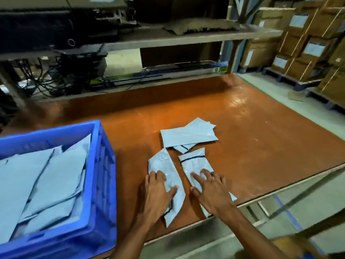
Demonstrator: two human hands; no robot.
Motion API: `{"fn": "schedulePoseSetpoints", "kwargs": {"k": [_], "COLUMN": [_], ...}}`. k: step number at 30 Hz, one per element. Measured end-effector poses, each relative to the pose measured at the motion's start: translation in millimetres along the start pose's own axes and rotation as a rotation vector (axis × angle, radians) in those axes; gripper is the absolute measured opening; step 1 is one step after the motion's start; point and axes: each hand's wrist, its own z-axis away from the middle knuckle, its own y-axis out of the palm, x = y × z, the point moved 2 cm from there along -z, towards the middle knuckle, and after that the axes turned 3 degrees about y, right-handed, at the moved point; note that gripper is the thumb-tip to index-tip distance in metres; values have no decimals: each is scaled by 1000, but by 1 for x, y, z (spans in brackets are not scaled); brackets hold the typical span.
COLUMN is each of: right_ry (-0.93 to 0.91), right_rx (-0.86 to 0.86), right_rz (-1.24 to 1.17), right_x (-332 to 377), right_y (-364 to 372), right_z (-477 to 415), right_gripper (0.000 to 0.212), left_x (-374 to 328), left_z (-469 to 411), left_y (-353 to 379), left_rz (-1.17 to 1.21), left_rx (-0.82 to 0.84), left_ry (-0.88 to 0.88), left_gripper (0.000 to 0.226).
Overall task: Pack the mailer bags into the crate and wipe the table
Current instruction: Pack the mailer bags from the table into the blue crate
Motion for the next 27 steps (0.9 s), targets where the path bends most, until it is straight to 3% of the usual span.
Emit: {"fn": "schedulePoseSetpoints", "kwargs": {"k": [2, 5, 8, 11, 14, 19, 22, 27], "right_ry": [23, 57, 6, -43, -63, -90, -92, -153], "right_rx": [-21, -27, 3, 10, 11, 26, 20, 35], "right_rz": [-1, -15, 26, -8, -19, -72, -85, -120], "right_x": [3, -3, -2, 2, 0, 0, 2, 5], "right_y": [3, 6, 12, 19, 23, 25, 26, 16], "right_z": [7, 6, -1, -6, -7, -8, -7, 5], "right_gripper": [72, 76, 79, 75, 76, 89, 106, 118], "left_x": [5, 4, -2, -5, -2, -8, -8, -34], "left_z": [8, 11, 11, 16, 24, 28, 26, 38], "left_y": [0, -9, -14, -2, 10, 15, 25, -15], "left_rz": [-39, -57, -69, -81, -183, -246, -288, -405], "left_rx": [147, 272, 315, 286, 209, 240, 228, 261], "left_ry": [-43, 59, 58, 53, 125, 129, 119, 225], "left_gripper": [63, 66, 64, 78, 71, 64, 61, 44]}}
